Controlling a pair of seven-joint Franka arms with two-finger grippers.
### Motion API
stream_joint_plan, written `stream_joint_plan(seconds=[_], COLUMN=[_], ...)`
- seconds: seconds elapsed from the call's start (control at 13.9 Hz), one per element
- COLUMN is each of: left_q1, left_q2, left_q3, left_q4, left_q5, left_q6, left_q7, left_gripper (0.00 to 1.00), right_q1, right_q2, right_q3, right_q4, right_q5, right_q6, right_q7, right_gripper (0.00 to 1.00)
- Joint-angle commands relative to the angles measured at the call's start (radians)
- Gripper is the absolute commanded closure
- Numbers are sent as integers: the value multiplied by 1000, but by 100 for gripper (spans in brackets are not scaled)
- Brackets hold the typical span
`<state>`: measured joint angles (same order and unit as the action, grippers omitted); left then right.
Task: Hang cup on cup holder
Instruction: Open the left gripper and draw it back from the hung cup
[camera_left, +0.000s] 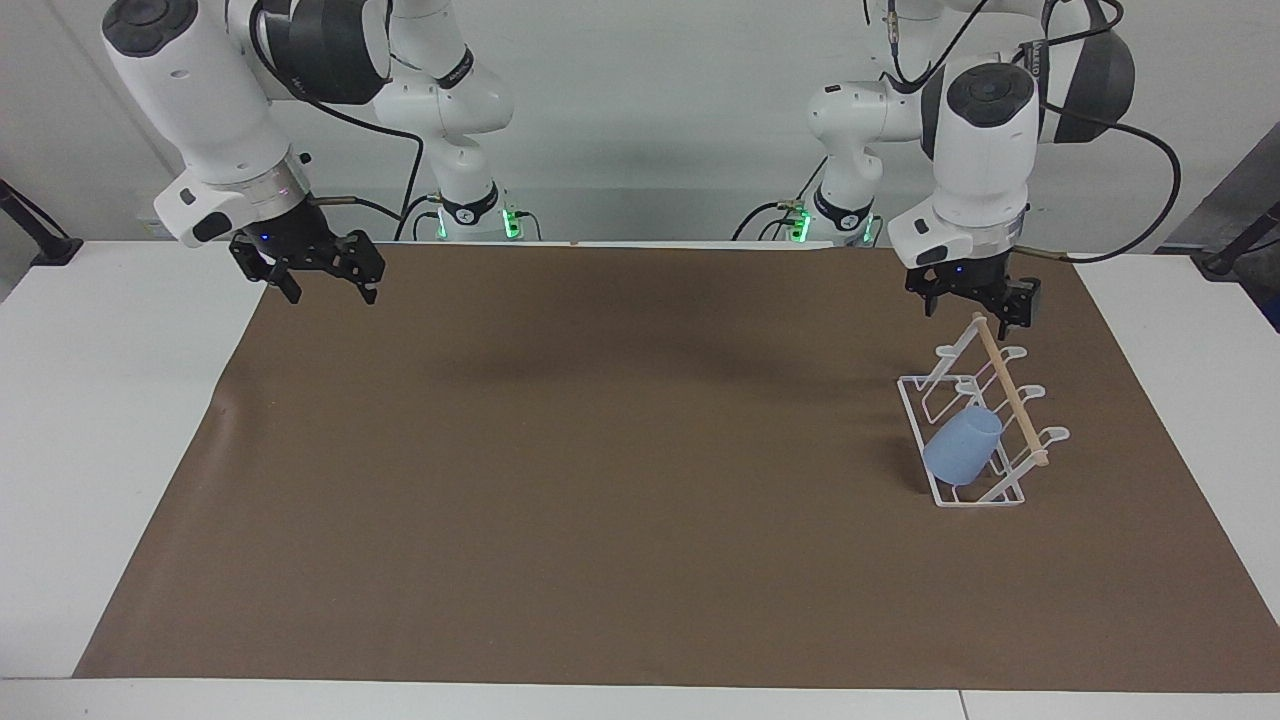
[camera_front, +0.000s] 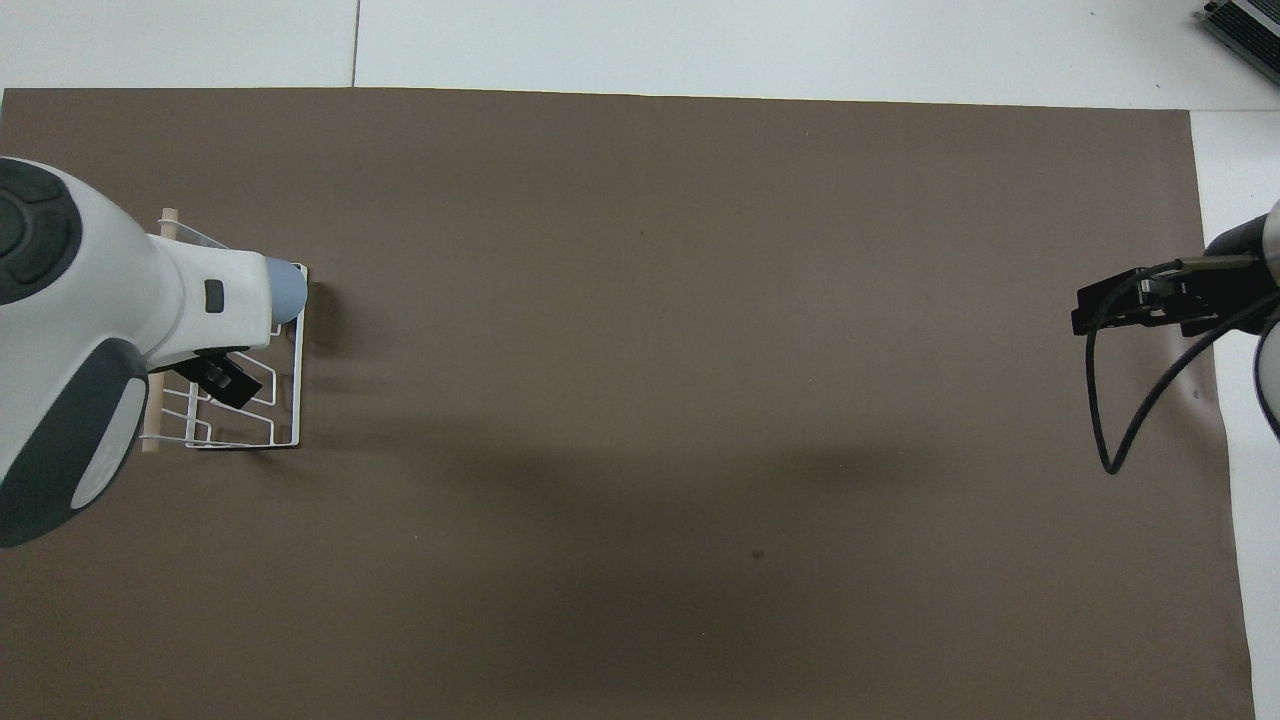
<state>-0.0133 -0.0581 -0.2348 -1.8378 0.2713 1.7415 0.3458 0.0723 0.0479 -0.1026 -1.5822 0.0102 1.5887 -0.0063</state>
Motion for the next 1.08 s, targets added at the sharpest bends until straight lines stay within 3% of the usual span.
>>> stream_joint_plan(seconds=[0.0,0.29,1.01], left_q1=[51,151,200], left_q2=[-48,-43,-34], left_q3=[-1,2,2], left_q4=[-4,41,84], left_q5=[-154,-309,-323], left_q6=[-46,-79,-137], left_q7=[-213,-313,-318], left_gripper=[0,0,0], right_q1=[-6,-6,-6], right_q2=[-14,-14,-14], right_q3=[3,3,3], right_q4=[-13,-13,-13], right_q5=[4,4,4], right_q6=[-9,-9,-9], right_q7=[-24,-24,-24], right_gripper=[0,0,0])
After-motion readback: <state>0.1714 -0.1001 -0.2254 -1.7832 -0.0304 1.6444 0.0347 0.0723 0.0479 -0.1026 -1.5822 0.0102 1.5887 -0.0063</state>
